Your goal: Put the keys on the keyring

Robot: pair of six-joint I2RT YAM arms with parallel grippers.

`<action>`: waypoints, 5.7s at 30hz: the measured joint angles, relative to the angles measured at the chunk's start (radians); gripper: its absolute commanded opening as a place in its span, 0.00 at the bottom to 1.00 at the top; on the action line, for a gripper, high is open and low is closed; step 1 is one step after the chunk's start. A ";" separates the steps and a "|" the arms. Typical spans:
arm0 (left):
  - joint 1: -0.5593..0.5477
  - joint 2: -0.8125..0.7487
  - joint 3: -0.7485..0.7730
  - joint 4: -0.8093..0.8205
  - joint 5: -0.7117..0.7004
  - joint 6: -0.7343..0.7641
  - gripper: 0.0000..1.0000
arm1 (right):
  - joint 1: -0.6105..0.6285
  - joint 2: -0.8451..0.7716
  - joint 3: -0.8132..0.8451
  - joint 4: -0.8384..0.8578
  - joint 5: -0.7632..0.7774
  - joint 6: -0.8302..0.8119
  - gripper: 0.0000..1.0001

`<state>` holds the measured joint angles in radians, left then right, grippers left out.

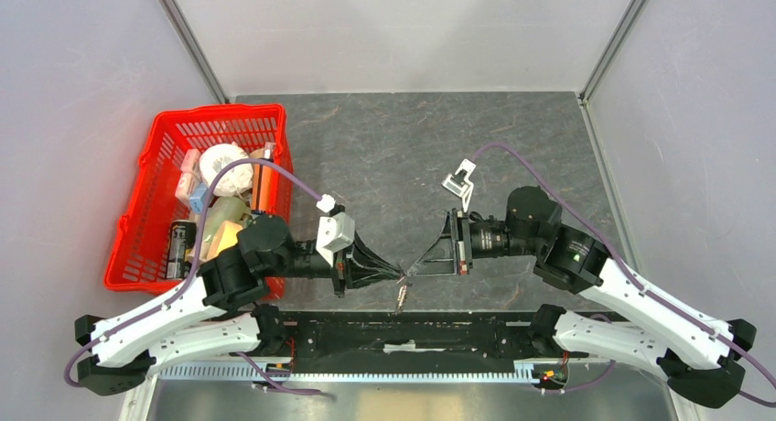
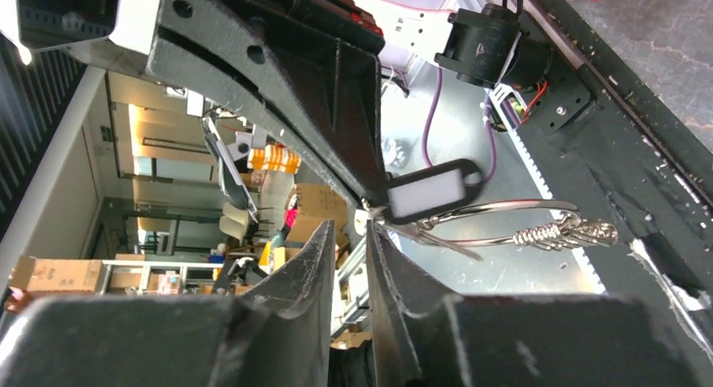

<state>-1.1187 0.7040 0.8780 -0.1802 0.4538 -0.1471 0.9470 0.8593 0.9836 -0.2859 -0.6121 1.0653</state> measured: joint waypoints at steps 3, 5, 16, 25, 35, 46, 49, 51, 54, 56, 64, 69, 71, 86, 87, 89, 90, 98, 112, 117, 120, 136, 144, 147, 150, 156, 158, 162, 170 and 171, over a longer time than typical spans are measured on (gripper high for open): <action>0.000 0.000 0.000 -0.006 -0.005 0.000 0.02 | 0.000 -0.024 -0.009 -0.001 0.000 -0.003 0.38; 0.000 0.000 0.000 -0.006 -0.007 0.000 0.02 | 0.000 -0.042 -0.014 -0.011 0.001 -0.008 0.39; 0.000 -0.002 0.000 -0.006 -0.009 0.000 0.02 | 0.000 -0.138 -0.041 -0.131 0.061 -0.066 0.45; 0.000 0.031 0.023 -0.023 -0.069 0.000 0.02 | 0.000 -0.163 -0.026 -0.299 0.193 -0.165 0.58; 0.000 0.097 0.045 -0.059 -0.169 0.002 0.02 | 0.000 -0.184 0.057 -0.508 0.471 -0.267 0.77; 0.000 0.183 0.114 -0.086 -0.286 0.003 0.02 | 0.000 -0.192 0.063 -0.599 0.768 -0.329 0.97; 0.000 0.208 0.145 -0.104 -0.326 0.003 0.02 | 0.000 -0.191 0.064 -0.609 0.845 -0.347 0.97; 0.000 0.229 0.167 -0.119 -0.354 0.003 0.02 | 0.000 -0.176 0.071 -0.618 0.878 -0.364 0.97; 0.000 0.260 0.198 -0.138 -0.396 0.003 0.02 | 0.000 -0.116 0.099 -0.621 0.908 -0.396 0.97; 0.000 0.274 0.213 -0.149 -0.425 0.003 0.02 | 0.000 -0.079 0.108 -0.621 0.933 -0.413 0.97; 0.000 0.323 0.257 -0.186 -0.550 0.005 0.02 | 0.000 0.027 0.135 -0.672 1.124 -0.422 0.97; 0.000 0.352 0.269 -0.183 -0.606 0.008 0.02 | 0.000 0.051 0.154 -0.710 1.213 -0.383 0.97; 0.000 0.373 0.276 -0.178 -0.624 0.008 0.02 | 0.000 0.050 0.154 -0.729 1.237 -0.367 0.97; 0.000 0.611 0.347 -0.140 -0.747 0.009 0.02 | 0.000 0.048 0.146 -0.852 1.363 -0.271 0.97; 0.000 0.630 0.360 -0.138 -0.749 0.009 0.02 | 0.000 0.045 0.140 -0.852 1.363 -0.268 0.97; 0.000 0.670 0.393 -0.135 -0.752 0.009 0.02 | 0.000 0.032 0.124 -0.853 1.361 -0.261 0.97; 0.001 0.693 0.413 -0.135 -0.752 0.009 0.02 | 0.000 0.024 0.116 -0.853 1.361 -0.258 0.97; 0.032 0.809 0.505 -0.106 -0.731 0.009 0.02 | 0.000 -0.042 0.057 -0.853 1.347 -0.249 0.97; 0.143 1.061 0.626 -0.077 -0.632 0.008 0.02 | 0.000 -0.069 0.014 -0.844 1.298 -0.247 0.97; 0.156 1.119 0.676 -0.074 -0.623 0.008 0.02 | 0.000 -0.068 -0.003 -0.831 1.277 -0.247 0.97; 0.162 1.137 0.691 -0.072 -0.615 0.008 0.02 | 0.000 -0.068 -0.011 -0.828 1.270 -0.247 0.97; 0.164 1.171 0.599 -0.012 -0.610 0.001 0.02 | 0.000 -0.018 -0.039 -0.777 1.207 -0.250 0.97; 0.164 1.170 0.455 0.016 -0.610 -0.032 0.02 | 0.000 0.022 -0.039 -0.761 1.189 -0.252 0.97; 0.164 1.167 0.402 0.028 -0.610 -0.045 0.02 | 0.000 0.022 -0.041 -0.758 1.186 -0.252 0.97; 0.164 1.167 0.375 0.029 -0.610 -0.056 0.02 | 0.000 0.023 -0.042 -0.754 1.184 -0.251 0.97; 0.164 1.159 0.353 0.040 -0.610 -0.072 0.24 | 0.000 0.023 -0.058 -0.750 1.178 -0.250 0.97; 0.164 1.152 0.348 0.041 -0.610 -0.077 0.37 | 0.000 0.023 -0.060 -0.749 1.176 -0.250 0.97; 0.164 1.122 0.325 0.049 -0.615 -0.088 0.51 | 0.000 0.023 -0.060 -0.748 1.176 -0.250 0.97; 0.164 1.025 0.282 0.051 -0.634 -0.094 0.59 | 0.000 0.038 -0.060 -0.747 1.177 -0.264 0.97; 0.164 1.007 0.277 0.051 -0.634 -0.094 0.60 | 0.000 0.039 -0.060 -0.747 1.178 -0.266 0.97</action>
<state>-0.9550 1.7115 1.1549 -0.1291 -0.1806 -0.2413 0.9470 0.8978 0.9237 -1.0325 0.5659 0.7990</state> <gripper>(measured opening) 0.582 0.971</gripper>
